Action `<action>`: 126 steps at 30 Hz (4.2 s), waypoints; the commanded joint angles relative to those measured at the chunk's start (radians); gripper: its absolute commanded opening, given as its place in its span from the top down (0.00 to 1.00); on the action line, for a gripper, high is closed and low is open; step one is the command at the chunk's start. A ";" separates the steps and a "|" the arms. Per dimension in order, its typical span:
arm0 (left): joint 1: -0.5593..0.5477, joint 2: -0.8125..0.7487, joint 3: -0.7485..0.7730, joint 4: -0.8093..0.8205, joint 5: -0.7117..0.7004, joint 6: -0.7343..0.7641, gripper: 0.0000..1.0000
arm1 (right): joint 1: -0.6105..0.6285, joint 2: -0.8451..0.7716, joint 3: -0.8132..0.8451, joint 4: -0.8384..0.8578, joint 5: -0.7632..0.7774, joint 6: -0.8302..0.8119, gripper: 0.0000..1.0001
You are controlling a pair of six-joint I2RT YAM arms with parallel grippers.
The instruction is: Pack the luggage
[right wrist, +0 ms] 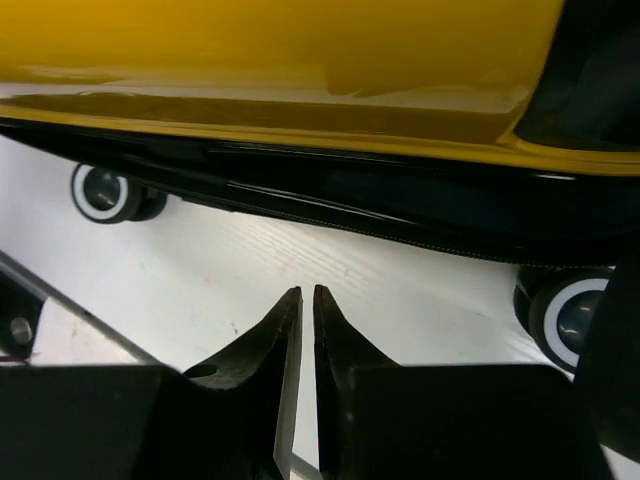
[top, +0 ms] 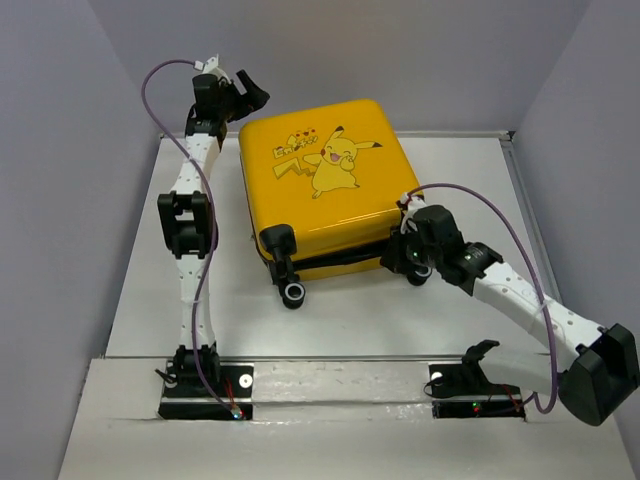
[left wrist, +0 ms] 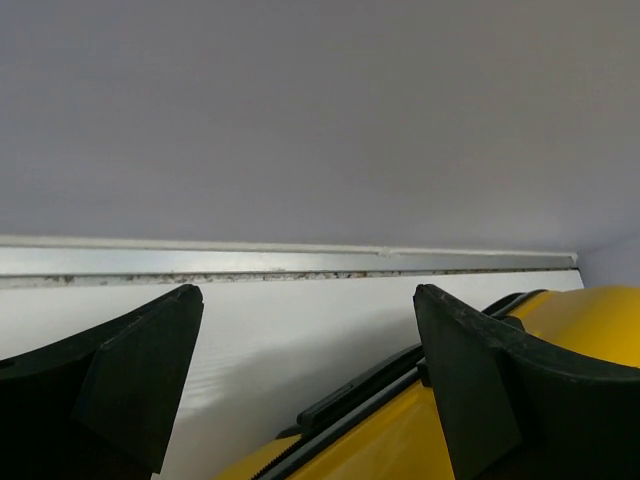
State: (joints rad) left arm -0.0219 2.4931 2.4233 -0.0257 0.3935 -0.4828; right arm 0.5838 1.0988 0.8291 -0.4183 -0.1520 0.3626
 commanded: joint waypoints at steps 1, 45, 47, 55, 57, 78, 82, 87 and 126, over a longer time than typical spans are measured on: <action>-0.009 0.068 0.054 0.176 0.160 -0.014 0.01 | 0.002 0.044 0.025 0.018 0.118 0.001 0.87; -0.395 -1.504 -1.599 0.222 -0.601 -0.062 0.19 | -0.194 0.825 0.906 0.220 -0.143 0.056 0.41; -0.392 -1.432 -1.437 0.158 -0.630 -0.016 0.17 | -0.194 0.733 0.796 0.256 -0.106 0.049 0.38; -0.109 -1.174 -1.054 0.029 -0.449 0.010 0.75 | -0.194 0.486 0.477 0.335 -0.097 0.018 0.93; -0.028 -1.148 -1.020 -0.037 -0.432 0.029 0.94 | -0.194 0.441 0.427 0.342 -0.083 -0.008 0.93; 0.387 -0.780 -1.101 -0.143 -0.435 0.027 0.94 | -0.194 0.282 0.237 0.378 -0.060 -0.047 0.93; 0.385 -0.711 -1.142 -0.103 -0.270 -0.023 0.94 | -0.194 0.282 0.235 0.378 -0.052 -0.050 0.93; 0.329 -0.741 -1.246 -0.039 -0.136 -0.051 0.94 | -0.194 0.288 0.235 0.372 -0.021 -0.044 0.93; 0.000 -0.560 -0.535 -0.033 -0.251 -0.028 0.41 | -0.194 -0.237 -0.099 0.116 0.365 0.136 0.93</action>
State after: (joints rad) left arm -0.0586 1.7050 1.7439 0.0246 0.0368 -0.5682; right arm 0.3920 0.8383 0.7700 -0.3099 0.0174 0.4362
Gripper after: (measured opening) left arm 0.616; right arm 0.073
